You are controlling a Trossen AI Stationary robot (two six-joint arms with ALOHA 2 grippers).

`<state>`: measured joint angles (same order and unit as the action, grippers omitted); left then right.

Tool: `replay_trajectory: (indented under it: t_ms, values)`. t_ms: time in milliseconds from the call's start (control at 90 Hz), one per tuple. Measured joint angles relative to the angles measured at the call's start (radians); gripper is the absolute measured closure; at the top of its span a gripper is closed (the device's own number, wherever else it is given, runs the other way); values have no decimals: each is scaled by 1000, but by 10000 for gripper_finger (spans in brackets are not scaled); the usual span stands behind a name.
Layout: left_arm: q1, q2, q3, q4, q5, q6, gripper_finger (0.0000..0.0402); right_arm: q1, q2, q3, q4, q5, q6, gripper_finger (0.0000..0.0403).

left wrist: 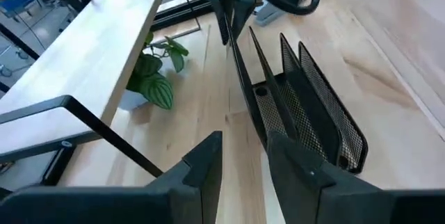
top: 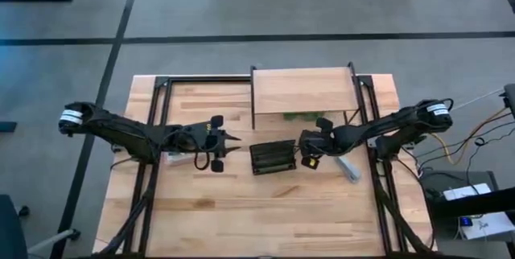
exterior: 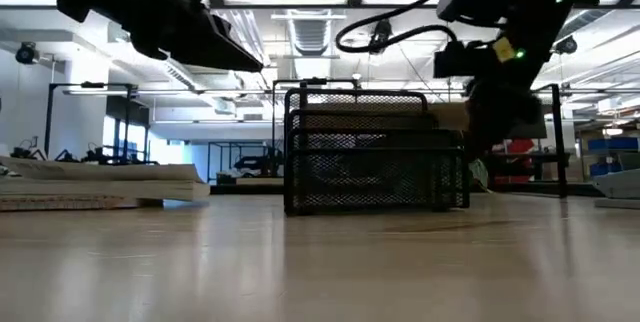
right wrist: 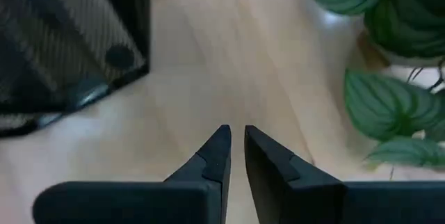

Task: Stock shelves
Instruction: Remove the black desk organizer from the shelf

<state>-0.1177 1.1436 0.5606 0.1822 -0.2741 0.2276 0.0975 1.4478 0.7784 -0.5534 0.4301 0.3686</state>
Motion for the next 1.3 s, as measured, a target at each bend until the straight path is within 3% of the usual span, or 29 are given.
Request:
replay_trajectory:
  t_ms: [322, 489, 800, 1089, 1300]
  values:
    - [0, 0, 0, -15, 0, 0, 303, 1, 120, -1, 211, -20, -81, 373]
    - [0, 0, 0, -18, 0, 0, 303, 1, 140, -1, 316, -71, -82, 378]
    - [0, 1, 0, -15, 0, -1, 303, 2, 140, -1, 524, -71, -90, 380]
    - [0, 1, 0, -24, 0, -5, 303, 3, 132, 0, 567, -175, -112, 384]
    - [0, 1, 0, -36, 0, -12, 303, 42, 111, 0, 563, -192, -72, 400]
